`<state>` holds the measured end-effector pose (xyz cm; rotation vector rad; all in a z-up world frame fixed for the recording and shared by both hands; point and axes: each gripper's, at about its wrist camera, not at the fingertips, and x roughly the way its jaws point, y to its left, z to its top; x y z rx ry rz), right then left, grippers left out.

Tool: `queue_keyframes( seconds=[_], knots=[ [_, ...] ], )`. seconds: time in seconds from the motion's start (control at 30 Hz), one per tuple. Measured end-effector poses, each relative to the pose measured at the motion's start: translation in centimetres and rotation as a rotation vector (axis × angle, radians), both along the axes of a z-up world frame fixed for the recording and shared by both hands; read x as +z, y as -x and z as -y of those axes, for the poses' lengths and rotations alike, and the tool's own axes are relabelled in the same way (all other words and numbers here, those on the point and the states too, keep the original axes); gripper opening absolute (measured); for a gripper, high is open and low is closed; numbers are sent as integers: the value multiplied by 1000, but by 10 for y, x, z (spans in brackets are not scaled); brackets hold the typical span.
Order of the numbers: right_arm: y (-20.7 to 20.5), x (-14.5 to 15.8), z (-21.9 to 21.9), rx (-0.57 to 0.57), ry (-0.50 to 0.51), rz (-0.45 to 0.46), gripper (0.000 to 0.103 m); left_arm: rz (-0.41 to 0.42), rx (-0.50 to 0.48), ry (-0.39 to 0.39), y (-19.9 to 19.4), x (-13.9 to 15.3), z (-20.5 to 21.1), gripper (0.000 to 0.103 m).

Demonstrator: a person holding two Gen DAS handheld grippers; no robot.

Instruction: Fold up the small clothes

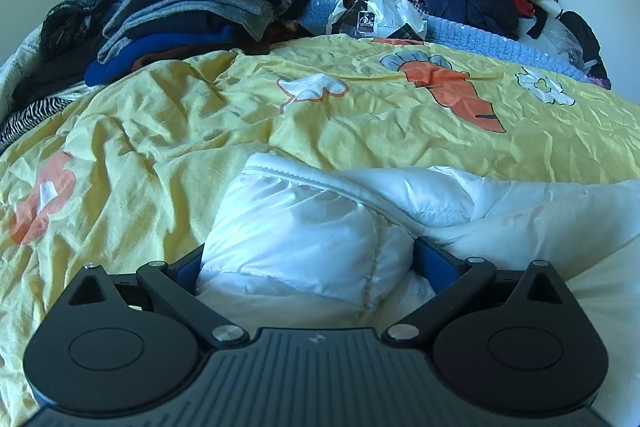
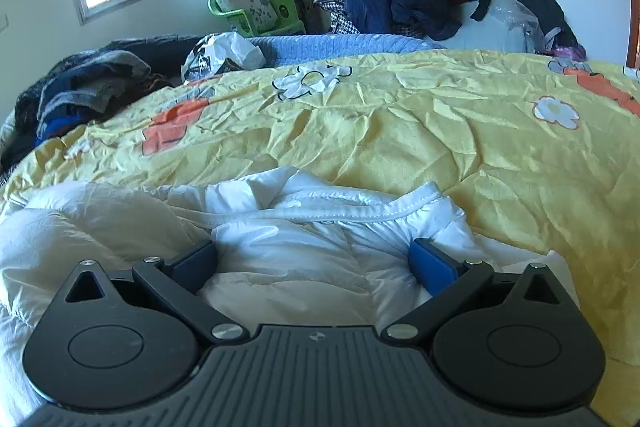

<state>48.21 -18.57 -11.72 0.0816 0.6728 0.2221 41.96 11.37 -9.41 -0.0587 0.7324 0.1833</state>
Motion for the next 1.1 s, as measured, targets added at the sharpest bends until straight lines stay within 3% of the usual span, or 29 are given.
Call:
queue_keyframes(
  seconds=[0.07,0.13,0.23,0.3,0.37,0.5,0.57,0.63,0.7,0.73,0.8,0.97,1.03,1.1],
  knots=[
    [3,3,6,6,-35,1,100,22,4,-31,8,8,1,103],
    [15,17,21,-27,-106,-1,96,112,30,-66,33,26,2,103],
    [56,44,58,-102,-346,78,99,273,30,5,89,61,0,103],
    [84,58,68,-78,-391,112,101,351,-37,-9,127,74,18,103],
    [95,63,59,-33,-352,89,102,334,-153,-66,150,74,49,103],
    [92,57,25,79,-491,-22,101,218,-308,-39,164,54,101,103],
    [88,55,-1,125,-432,-23,101,221,-282,-122,163,44,117,103],
    [80,47,-39,176,-203,-49,101,156,-274,-99,151,33,117,103],
    [77,30,-72,217,100,-8,102,94,-258,-60,139,26,111,103],
    [76,23,-78,245,141,11,103,81,-260,-60,134,24,110,103],
    [62,15,-69,217,45,-69,101,75,-269,-75,129,18,111,103],
    [62,8,-66,218,48,-69,100,81,-252,-60,126,8,111,103],
    [70,17,-58,193,14,-63,99,108,-209,18,136,21,96,103],
    [94,34,-31,97,-147,-52,96,196,-128,139,165,38,68,103]
  ],
)
